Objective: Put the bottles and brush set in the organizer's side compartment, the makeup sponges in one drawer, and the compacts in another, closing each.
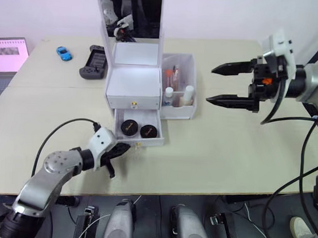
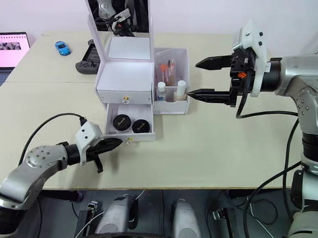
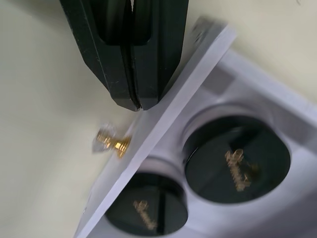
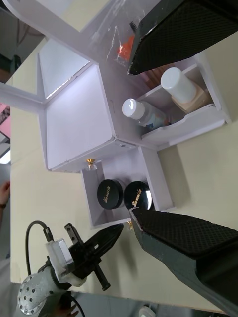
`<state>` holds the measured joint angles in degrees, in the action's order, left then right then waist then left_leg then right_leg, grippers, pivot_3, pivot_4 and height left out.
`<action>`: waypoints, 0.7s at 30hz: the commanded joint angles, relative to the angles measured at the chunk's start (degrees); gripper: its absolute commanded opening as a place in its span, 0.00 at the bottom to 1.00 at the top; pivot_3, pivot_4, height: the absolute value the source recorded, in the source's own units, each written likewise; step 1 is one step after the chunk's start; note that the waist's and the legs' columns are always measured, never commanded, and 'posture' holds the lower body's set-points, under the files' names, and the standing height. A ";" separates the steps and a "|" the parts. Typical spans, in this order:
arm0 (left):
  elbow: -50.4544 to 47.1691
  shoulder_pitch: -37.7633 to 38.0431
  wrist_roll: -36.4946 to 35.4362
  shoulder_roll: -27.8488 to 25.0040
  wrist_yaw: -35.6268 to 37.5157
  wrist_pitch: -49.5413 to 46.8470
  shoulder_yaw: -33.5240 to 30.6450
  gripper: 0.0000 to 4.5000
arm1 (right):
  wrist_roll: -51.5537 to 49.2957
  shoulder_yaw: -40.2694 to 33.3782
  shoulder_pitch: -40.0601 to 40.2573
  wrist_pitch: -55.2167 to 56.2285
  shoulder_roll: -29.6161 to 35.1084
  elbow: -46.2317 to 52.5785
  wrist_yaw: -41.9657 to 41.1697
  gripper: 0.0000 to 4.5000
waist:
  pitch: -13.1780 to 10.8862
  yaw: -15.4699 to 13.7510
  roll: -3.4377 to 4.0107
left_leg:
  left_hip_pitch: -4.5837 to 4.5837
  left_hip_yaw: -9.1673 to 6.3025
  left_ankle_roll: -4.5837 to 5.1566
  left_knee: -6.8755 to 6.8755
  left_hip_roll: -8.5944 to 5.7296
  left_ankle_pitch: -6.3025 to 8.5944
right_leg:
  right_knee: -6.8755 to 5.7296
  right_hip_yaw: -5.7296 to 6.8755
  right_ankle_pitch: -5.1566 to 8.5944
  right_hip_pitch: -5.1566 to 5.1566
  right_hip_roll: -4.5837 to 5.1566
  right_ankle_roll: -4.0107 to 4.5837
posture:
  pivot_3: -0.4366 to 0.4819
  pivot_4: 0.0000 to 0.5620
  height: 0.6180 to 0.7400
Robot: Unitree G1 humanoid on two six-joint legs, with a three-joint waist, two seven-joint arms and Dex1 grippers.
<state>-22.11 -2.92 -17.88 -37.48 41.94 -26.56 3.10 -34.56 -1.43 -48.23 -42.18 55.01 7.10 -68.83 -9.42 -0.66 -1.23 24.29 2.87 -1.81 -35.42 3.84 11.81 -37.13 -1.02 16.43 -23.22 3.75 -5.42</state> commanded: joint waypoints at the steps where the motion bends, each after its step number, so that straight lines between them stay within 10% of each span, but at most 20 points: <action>1: 0.76 -1.95 0.69 0.76 -0.28 2.10 -0.63 0.01 | -0.79 -3.07 -0.41 -0.21 1.14 2.06 0.74 1.00 | 0.00 0.04 0.00 | 0.00 0.00 0.00 0.00 0.00 0.00 | 0.00 0.00 -0.01 0.00 0.00 -0.02 | 0.48 0.27 1.00; 21: 18.71 -22.16 9.72 8.44 -6.28 2.71 2.96 0.01 | -0.42 -5.98 1.00 -0.25 2.22 3.67 3.69 1.00 | 0.03 -0.01 0.05 | 0.04 -0.06 0.01 -0.11 0.02 -0.01 | -0.09 0.02 -0.13 -0.02 -0.11 -0.24 | 0.48 0.27 1.00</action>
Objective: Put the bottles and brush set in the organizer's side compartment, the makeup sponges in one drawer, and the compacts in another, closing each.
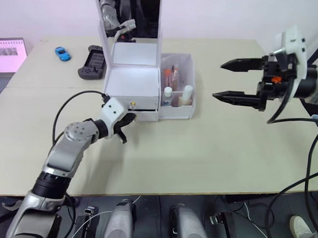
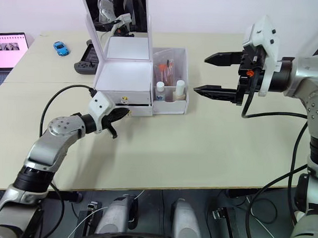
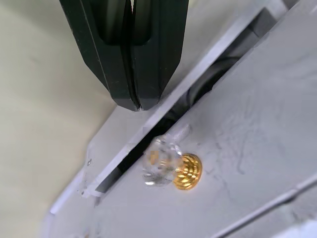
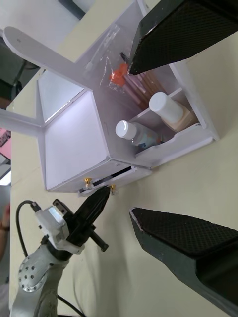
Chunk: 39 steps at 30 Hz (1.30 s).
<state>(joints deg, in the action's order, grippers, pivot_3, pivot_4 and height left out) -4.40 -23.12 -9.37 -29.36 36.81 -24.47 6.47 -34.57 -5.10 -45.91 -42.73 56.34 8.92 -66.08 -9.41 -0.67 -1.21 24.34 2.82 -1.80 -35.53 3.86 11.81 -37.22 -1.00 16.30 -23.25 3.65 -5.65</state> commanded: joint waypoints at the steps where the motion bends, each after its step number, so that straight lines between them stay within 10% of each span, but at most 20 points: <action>1: 1.70 -2.32 1.84 0.18 -1.03 0.98 -0.12 0.01 | -0.52 -2.39 -1.23 0.12 0.96 2.11 1.20 1.00 | 0.02 -0.09 0.03 | 0.00 0.00 0.00 0.00 0.00 0.00 | 0.00 0.00 0.00 0.00 0.00 0.00 | 0.48 0.27 1.00; 39: 4.82 -6.16 0.23 -1.78 1.73 0.54 -2.62 0.01 | -2.77 -5.87 6.16 -1.92 3.26 3.35 1.64 1.00 | 0.02 -0.07 0.04 | 0.03 -0.05 0.00 -0.19 0.00 0.00 | -0.02 0.04 0.00 0.11 0.02 0.00 | 0.48 0.27 1.00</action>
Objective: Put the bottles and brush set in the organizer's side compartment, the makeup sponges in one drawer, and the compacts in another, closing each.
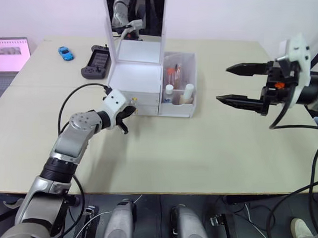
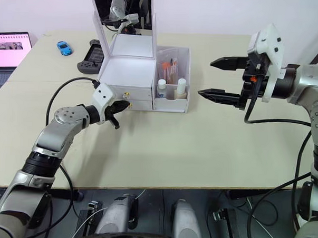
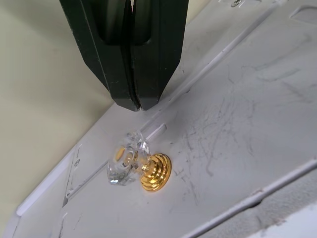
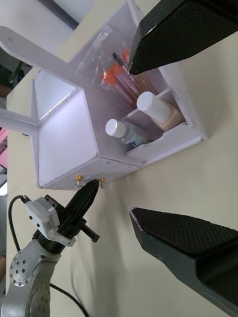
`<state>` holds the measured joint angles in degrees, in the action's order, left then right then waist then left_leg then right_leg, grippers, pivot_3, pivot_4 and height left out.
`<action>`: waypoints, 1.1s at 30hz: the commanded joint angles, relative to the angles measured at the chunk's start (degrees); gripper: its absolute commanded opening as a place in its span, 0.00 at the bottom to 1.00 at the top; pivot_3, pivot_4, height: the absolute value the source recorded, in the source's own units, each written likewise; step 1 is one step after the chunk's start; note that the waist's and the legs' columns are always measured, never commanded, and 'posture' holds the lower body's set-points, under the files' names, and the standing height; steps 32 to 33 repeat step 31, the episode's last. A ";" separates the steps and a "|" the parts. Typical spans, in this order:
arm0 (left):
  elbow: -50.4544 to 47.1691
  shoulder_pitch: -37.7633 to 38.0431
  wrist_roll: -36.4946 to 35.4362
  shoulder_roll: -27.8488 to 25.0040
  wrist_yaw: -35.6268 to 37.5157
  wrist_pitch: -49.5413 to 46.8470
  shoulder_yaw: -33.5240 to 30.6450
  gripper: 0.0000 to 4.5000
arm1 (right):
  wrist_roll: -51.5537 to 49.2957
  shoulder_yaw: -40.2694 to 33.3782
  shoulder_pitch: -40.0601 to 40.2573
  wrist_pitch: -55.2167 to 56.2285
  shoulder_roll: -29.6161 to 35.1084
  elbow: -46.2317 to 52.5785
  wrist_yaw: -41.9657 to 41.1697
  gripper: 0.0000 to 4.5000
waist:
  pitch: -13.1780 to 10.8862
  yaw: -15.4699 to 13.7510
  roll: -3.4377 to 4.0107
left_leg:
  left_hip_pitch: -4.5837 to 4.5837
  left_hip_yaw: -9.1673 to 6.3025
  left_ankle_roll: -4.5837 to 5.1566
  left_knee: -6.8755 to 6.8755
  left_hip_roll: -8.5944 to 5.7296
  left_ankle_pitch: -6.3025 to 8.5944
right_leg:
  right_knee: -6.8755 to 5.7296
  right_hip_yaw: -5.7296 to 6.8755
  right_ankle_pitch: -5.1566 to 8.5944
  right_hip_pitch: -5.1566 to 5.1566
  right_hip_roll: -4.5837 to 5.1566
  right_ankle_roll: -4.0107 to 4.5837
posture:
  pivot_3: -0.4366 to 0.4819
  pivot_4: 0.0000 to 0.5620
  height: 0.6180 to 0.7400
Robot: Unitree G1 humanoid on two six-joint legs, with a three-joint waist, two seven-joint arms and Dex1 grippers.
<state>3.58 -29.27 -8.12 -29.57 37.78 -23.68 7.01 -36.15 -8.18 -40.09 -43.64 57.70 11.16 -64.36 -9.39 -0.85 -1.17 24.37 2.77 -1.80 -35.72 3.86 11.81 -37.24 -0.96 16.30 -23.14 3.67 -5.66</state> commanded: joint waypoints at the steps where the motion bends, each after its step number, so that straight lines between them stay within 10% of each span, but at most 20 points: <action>1: -5.20 1.23 -3.31 -2.51 2.30 -1.48 -4.73 0.01 | -1.12 -3.27 1.66 -0.20 2.41 1.13 -1.10 1.00 | 0.00 0.17 0.00 | 0.00 0.00 0.00 0.01 0.00 0.00 | 0.00 0.00 0.00 -0.01 0.00 0.00 | 0.48 0.27 1.00; 6: -12.62 8.24 -11.14 -7.25 8.09 -4.37 -11.95 0.19 | -2.25 -7.43 5.27 2.30 1.19 -2.77 -1.75 1.00 | 0.00 0.67 0.01 | -0.01 0.01 0.19 0.07 0.03 0.11 | 0.01 -0.04 0.00 -0.09 -0.04 -0.01 | 0.48 0.27 1.00; 13: -13.60 17.54 -14.92 -15.09 11.43 -3.64 -23.97 0.98 | 1.80 -13.72 14.60 14.11 -2.31 -14.12 -1.35 1.00 | -0.02 0.37 -0.03 | -0.05 0.04 0.19 0.05 0.06 0.12 | 0.02 -0.02 0.01 -0.02 -0.04 0.01 | 0.48 0.27 1.00; 19: -6.34 20.52 -13.41 -19.02 10.28 1.14 -32.41 1.00 | 6.43 -16.34 19.75 26.19 -4.62 -30.55 -0.37 1.00 | -0.01 0.30 -0.01 | -0.07 0.11 0.19 0.04 0.04 0.12 | 0.06 -0.02 0.02 0.02 -0.01 0.02 | 0.48 0.27 1.00; 33: 2.49 32.55 -11.98 -23.17 15.34 10.54 -39.94 1.00 | 12.14 -16.43 25.83 40.51 -7.17 -35.34 3.99 1.00 | 0.01 1.69 0.07 | -0.26 0.22 0.18 0.40 0.06 0.12 | 0.06 -0.08 0.03 -0.03 -0.01 0.02 | 0.48 0.27 1.00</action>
